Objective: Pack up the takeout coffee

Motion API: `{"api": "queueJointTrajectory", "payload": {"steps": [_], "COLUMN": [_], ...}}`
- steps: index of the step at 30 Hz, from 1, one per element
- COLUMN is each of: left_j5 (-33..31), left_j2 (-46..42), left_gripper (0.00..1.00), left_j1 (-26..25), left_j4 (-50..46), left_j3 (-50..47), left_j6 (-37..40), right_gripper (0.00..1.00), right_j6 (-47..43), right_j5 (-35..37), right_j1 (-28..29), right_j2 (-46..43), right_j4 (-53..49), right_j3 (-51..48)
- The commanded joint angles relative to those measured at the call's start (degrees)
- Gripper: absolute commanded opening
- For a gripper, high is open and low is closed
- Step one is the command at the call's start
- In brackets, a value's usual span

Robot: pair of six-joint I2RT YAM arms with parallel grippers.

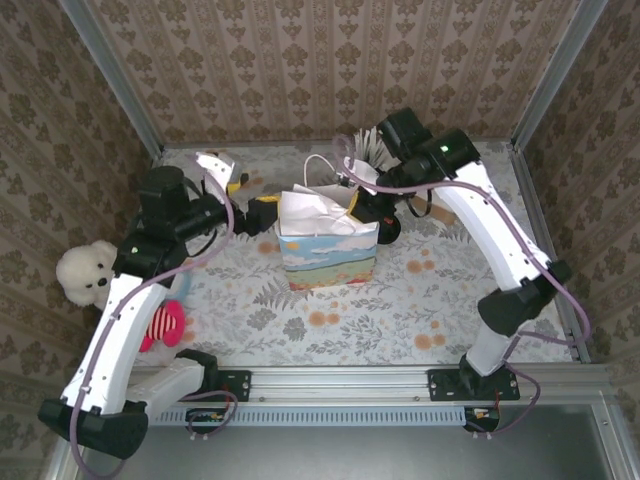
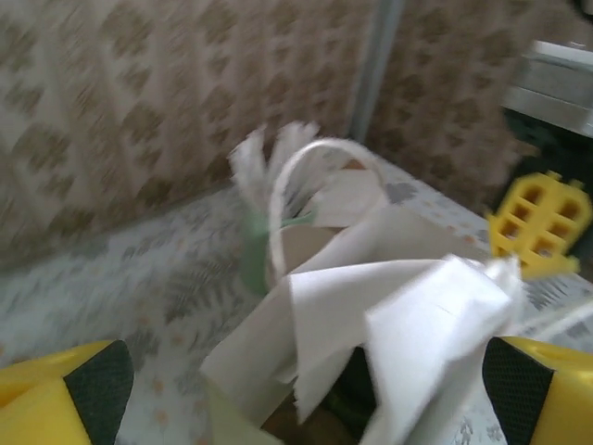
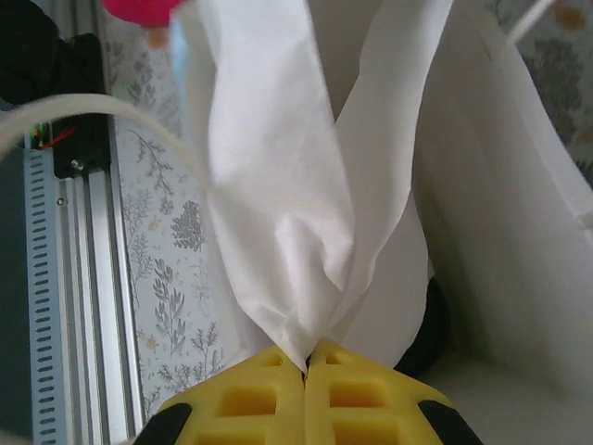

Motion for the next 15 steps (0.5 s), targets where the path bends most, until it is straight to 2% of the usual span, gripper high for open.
{"api": "queueJointTrajectory", "payload": {"steps": [1, 4, 9, 15], "left_j5": [-6.47, -5.7, -12.6, -15.32], "left_j2": [0.01, -0.45, -0.15, 1.59], "left_gripper": [1.0, 1.0, 1.0, 1.0], "left_j1": [-1.26, -3.56, -6.26, -6.53], "left_j4": [-0.07, 5.25, 4.52, 2.35], "left_j3": [-3.6, -6.98, -6.58, -4.48], "left_j6": [-13.0, -17.62, -18.71, -18.86], "right_gripper": [0.0, 0.0, 0.0, 0.0], "right_j6": [3.55, 4.67, 6.54, 0.44], "right_j5": [4.19, 5.1, 9.66, 8.26], "right_j1": [1.9, 3.29, 4.93, 5.22], "right_j2": [3.92, 6.52, 8.27, 6.63], "right_j4": [-6.18, -5.73, -3.89, -7.73], "right_j3": [2.74, 3.21, 3.81, 2.94]}}
